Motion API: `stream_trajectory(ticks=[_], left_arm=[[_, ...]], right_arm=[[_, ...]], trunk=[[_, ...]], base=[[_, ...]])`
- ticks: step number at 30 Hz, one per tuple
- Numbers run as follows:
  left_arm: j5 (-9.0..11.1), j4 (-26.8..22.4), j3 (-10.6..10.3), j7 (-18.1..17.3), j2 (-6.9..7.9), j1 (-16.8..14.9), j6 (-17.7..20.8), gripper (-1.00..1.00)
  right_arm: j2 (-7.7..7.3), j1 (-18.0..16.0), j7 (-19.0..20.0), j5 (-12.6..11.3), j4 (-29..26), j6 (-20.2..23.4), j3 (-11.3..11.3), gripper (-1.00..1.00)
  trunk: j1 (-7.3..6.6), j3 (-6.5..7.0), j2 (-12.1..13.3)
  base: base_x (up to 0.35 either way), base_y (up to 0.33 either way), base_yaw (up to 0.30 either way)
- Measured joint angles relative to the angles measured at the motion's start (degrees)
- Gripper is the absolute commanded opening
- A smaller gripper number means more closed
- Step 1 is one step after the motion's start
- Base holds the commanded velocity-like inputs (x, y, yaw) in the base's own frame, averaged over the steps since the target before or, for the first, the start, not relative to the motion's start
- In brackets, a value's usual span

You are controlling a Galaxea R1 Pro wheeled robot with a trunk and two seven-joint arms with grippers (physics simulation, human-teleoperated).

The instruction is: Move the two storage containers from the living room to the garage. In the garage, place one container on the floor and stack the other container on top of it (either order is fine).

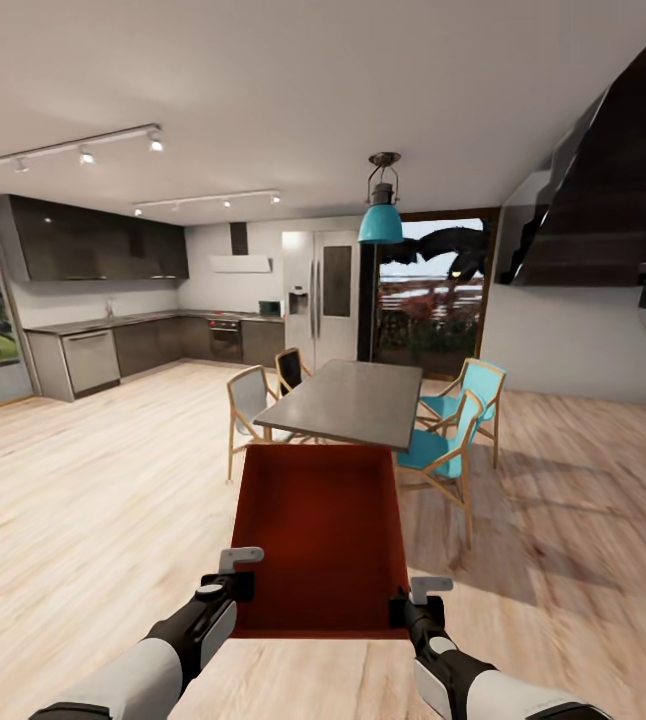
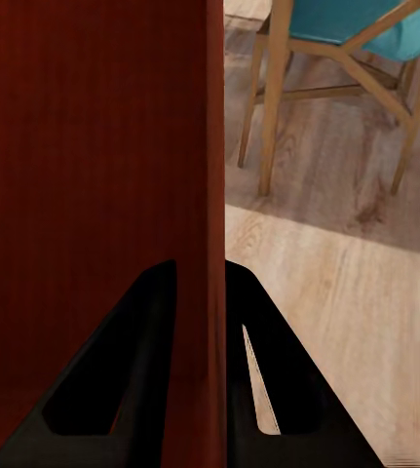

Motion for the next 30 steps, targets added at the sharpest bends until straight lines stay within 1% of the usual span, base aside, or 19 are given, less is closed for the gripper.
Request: stream_trajectory(ticks=[5, 19, 30], left_arm=[[0.3, 0.0, -0.3, 0.1, 0.01, 0.0, 0.0, -1.0], [0.3, 0.0, -0.3, 0.1, 0.01, 0.0, 0.0, -1.0], [0.2, 0.0, -0.3, 0.1, 0.01, 0.0, 0.1, -1.0]], right_arm=[[-0.02, 0.0, 0.0, 0.1, 0.0, 0.0, -0.1, -1.0], [-0.02, 0.0, 0.0, 0.1, 0.0, 0.1, -0.1, -1.0], [-0.02, 0.0, 0.0, 0.1, 0.0, 0.0, -0.1, -1.0]], trunk=[[0.0, -0.12, 0.0], [0.0, -0.43, 0.0], [0.0, -0.25, 0.0]], base=[[0.0, 0.0, -0.266], [0.0, 0.0, -0.267], [0.0, 0.0, -0.289]])
